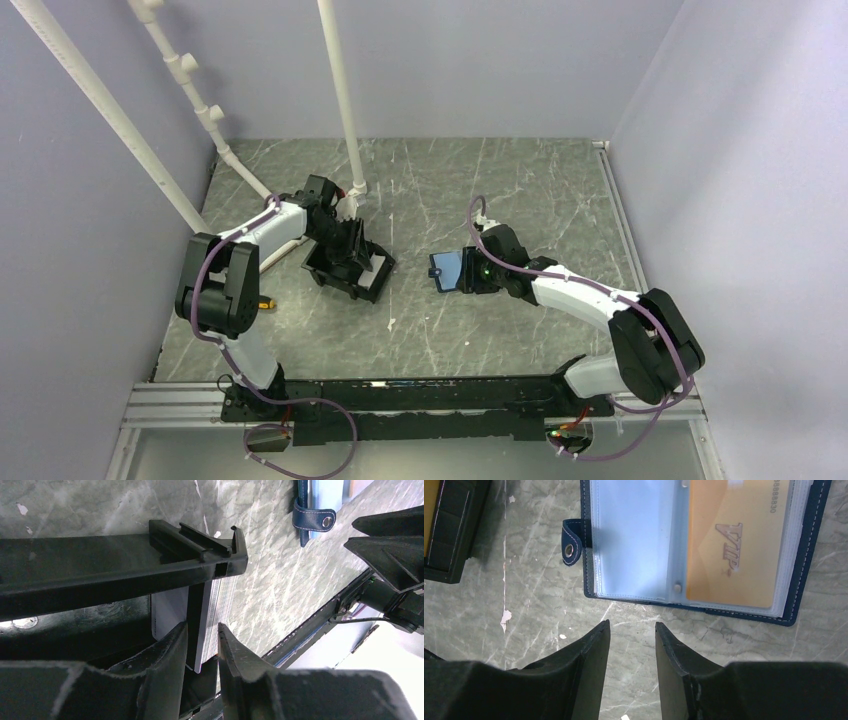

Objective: Put the credit cards into the card holder
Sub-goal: Pick up the credit card from the storage box.

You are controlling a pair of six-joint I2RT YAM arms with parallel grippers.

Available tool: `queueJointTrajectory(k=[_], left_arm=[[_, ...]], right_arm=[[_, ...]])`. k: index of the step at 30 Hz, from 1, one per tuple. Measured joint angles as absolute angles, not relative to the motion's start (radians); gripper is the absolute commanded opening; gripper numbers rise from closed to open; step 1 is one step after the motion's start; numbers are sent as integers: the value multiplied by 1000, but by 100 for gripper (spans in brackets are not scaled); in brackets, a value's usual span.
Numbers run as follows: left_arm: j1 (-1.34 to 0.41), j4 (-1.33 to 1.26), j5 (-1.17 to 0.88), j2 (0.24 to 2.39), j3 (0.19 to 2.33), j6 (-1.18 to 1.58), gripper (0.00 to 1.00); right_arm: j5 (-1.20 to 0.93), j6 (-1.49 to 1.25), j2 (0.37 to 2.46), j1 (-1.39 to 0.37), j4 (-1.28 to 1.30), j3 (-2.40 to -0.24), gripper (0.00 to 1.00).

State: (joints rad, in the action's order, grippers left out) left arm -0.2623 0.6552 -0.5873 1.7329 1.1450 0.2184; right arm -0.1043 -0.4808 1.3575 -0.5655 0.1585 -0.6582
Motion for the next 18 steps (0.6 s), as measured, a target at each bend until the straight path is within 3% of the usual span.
queueJointTrajectory(k=[18], left_arm=[[-262, 675, -586, 1733, 1149, 191, 21]], right_arm=[[-114, -481, 1369, -566, 157, -658, 40]])
